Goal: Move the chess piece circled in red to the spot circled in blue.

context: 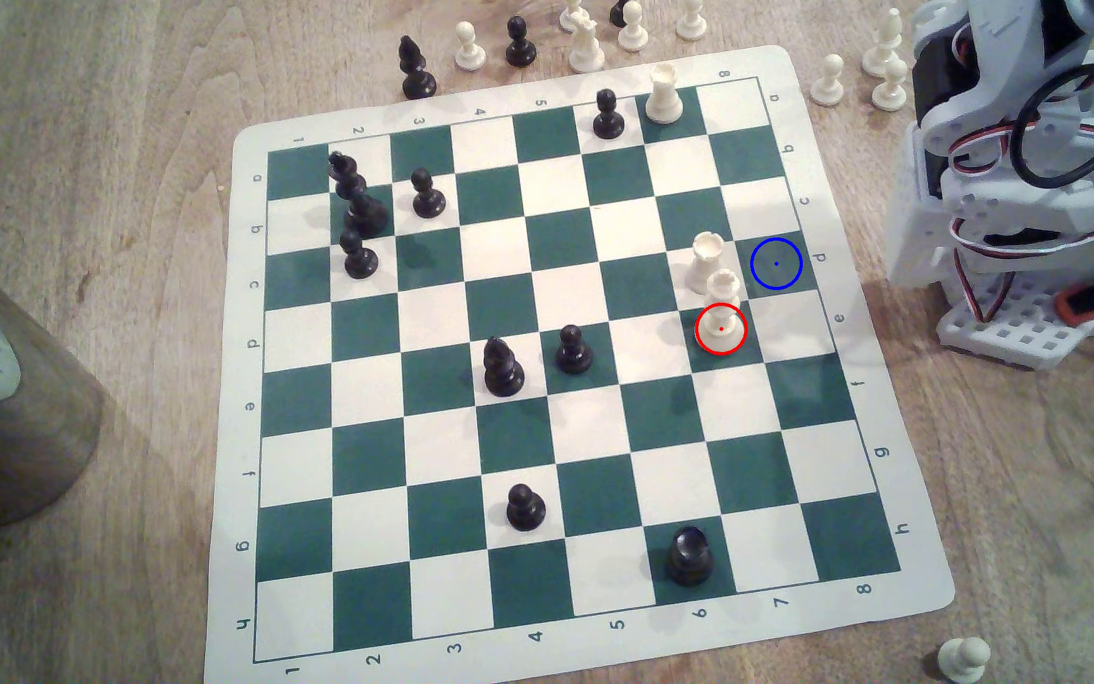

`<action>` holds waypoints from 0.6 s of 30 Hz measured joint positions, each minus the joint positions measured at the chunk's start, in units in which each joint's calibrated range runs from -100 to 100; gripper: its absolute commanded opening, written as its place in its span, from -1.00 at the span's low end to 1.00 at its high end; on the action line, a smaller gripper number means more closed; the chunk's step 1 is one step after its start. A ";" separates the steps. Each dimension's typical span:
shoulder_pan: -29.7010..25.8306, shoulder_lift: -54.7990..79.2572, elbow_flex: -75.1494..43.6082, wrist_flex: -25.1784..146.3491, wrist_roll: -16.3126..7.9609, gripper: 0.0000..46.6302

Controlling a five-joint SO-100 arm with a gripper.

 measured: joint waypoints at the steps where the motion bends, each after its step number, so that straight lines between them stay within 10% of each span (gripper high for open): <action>1: 0.00 0.00 0.00 0.00 0.00 -0.99; 18: -2.73 0.17 -18.89 41.51 -0.24 -0.99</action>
